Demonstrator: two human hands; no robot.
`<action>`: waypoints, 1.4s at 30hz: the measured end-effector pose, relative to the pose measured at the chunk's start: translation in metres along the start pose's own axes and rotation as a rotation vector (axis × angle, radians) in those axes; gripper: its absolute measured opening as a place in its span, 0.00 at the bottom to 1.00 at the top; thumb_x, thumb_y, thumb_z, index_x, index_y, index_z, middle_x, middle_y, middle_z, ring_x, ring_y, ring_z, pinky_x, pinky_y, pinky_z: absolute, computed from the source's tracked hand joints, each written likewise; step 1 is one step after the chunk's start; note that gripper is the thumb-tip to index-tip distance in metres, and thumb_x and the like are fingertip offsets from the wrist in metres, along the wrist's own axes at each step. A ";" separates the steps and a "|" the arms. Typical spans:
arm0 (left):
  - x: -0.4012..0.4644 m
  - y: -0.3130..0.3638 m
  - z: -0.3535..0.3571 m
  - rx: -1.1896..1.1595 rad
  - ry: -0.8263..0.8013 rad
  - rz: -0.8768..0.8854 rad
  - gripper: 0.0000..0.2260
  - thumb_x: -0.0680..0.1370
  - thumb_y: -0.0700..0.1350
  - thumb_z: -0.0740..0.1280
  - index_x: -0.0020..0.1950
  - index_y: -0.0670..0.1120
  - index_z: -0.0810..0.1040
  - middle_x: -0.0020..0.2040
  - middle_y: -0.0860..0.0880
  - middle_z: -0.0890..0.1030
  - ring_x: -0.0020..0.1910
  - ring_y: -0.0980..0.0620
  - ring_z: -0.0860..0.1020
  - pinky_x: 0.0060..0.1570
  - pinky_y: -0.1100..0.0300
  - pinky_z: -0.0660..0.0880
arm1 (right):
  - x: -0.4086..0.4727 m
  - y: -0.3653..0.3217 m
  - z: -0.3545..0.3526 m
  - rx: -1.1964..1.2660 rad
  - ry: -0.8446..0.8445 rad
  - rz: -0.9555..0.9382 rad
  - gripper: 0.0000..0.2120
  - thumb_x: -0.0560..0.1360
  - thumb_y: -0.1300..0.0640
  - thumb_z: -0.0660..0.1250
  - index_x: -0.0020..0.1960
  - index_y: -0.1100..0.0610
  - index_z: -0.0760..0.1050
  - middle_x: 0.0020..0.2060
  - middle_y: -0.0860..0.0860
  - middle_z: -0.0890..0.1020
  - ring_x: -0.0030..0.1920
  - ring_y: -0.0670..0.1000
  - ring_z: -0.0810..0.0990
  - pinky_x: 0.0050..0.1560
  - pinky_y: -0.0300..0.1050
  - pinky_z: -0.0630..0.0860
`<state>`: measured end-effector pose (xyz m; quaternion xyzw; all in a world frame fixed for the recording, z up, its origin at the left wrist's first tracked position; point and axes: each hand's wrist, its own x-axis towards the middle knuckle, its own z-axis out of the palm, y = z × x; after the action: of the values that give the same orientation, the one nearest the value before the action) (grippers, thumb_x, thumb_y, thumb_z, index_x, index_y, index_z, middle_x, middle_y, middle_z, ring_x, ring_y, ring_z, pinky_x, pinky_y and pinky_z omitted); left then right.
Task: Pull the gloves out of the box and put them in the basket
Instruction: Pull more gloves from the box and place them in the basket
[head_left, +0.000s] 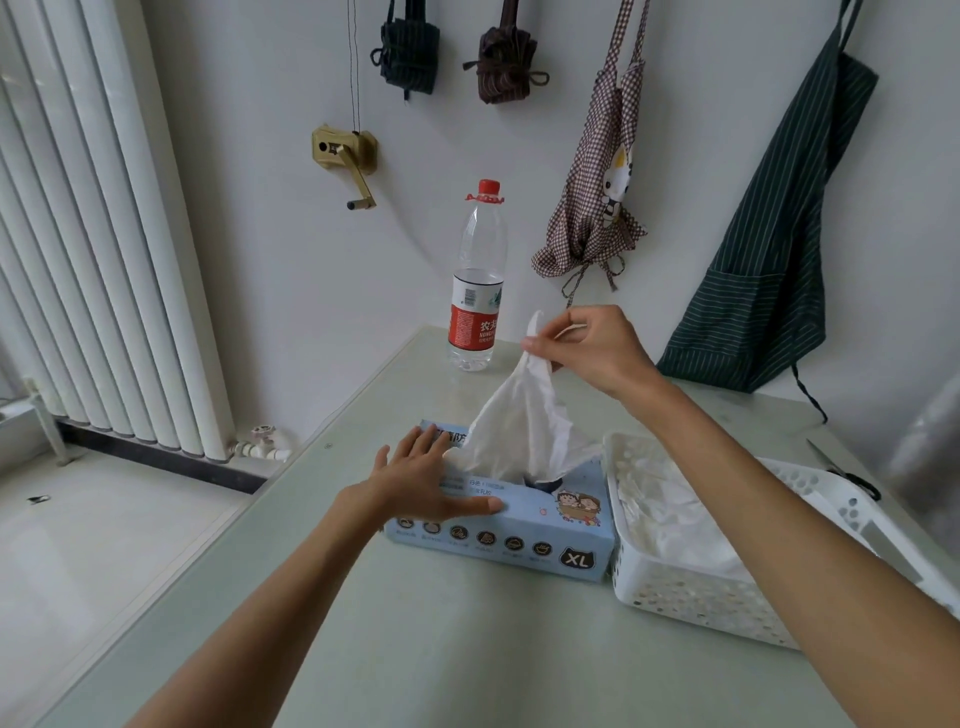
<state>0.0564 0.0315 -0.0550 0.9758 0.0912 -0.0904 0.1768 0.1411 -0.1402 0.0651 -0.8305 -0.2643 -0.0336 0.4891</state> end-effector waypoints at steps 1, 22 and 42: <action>0.002 0.002 -0.007 -0.034 -0.008 0.016 0.56 0.58 0.78 0.59 0.78 0.48 0.49 0.78 0.49 0.50 0.77 0.46 0.46 0.74 0.40 0.45 | -0.001 -0.003 -0.002 -0.018 -0.062 0.009 0.08 0.67 0.56 0.77 0.38 0.57 0.79 0.35 0.55 0.85 0.33 0.48 0.82 0.47 0.43 0.80; -0.020 0.073 -0.098 -0.965 0.391 0.347 0.03 0.76 0.47 0.69 0.49 0.52 0.80 0.46 0.51 0.83 0.44 0.57 0.81 0.37 0.69 0.77 | -0.036 0.006 -0.076 0.341 -0.182 0.193 0.06 0.75 0.57 0.68 0.50 0.56 0.79 0.44 0.51 0.81 0.47 0.47 0.78 0.52 0.39 0.74; -0.027 0.187 -0.065 -0.794 0.164 0.752 0.04 0.77 0.45 0.67 0.48 0.47 0.81 0.41 0.56 0.83 0.41 0.62 0.79 0.44 0.71 0.74 | -0.093 -0.017 -0.182 -0.241 0.066 -0.017 0.08 0.75 0.52 0.68 0.46 0.56 0.81 0.39 0.48 0.83 0.38 0.44 0.81 0.39 0.37 0.76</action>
<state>0.0793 -0.1208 0.0722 0.8034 -0.2229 0.0965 0.5436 0.0906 -0.3221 0.1435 -0.8793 -0.2493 -0.0965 0.3941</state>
